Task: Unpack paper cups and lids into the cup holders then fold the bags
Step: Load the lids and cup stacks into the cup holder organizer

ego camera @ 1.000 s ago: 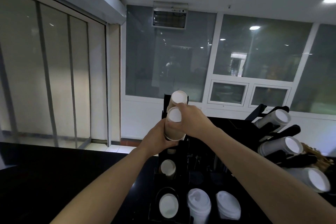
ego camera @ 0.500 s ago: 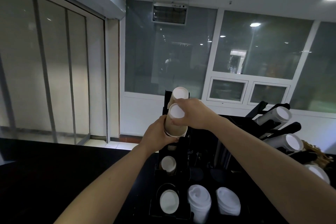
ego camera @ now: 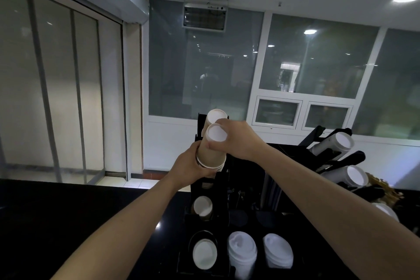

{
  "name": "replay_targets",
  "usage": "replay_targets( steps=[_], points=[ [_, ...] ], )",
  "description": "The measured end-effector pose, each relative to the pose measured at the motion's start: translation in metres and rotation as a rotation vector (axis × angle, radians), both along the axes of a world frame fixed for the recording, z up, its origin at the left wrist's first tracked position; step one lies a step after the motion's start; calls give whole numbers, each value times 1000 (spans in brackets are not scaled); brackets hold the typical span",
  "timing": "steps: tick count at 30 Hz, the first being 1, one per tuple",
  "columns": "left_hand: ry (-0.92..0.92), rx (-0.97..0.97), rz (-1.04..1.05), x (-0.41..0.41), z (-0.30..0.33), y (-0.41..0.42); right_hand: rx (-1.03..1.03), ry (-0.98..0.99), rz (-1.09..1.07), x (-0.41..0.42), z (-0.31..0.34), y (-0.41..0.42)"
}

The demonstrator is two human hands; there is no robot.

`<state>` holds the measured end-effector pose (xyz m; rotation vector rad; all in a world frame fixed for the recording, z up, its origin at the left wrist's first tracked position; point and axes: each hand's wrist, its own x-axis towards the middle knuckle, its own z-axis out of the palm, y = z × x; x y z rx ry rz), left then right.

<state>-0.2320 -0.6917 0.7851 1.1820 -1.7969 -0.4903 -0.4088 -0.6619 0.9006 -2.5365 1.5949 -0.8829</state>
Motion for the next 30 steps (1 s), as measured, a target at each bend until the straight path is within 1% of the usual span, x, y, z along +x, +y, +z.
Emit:
replay_targets(
  steps=[3,6,9,11,13,16,18,20,23,25,28,30],
  points=[
    [19,17,5,1,-2,-1,29,38,40,-4,2,2],
    [3,41,-5,3,-2,-3,33,93,135,-9,12,9],
    [-5,62,-36,5,2,-2,2,67,218,-13,42,18],
    [-16,68,-56,4,6,1,-12,80,232,-14,65,22],
    [-36,67,-84,4,9,5,-40,68,217,-17,80,22],
    [-22,54,-112,5,12,7,-115,-98,179,-23,89,17],
    [-7,33,-98,8,14,8,-214,-181,142,-24,91,11],
    [-33,18,-97,8,14,8,-275,-171,98,-22,88,1],
    [-87,9,-98,5,10,4,-250,-140,71,-16,75,-15],
    [-115,-4,-88,4,7,1,-234,-153,73,-11,66,-24],
    [-142,-10,-72,4,5,-2,-223,-191,66,-1,65,-31],
    [-151,-1,-65,2,5,-3,-225,-179,71,5,67,-32]
  ],
)
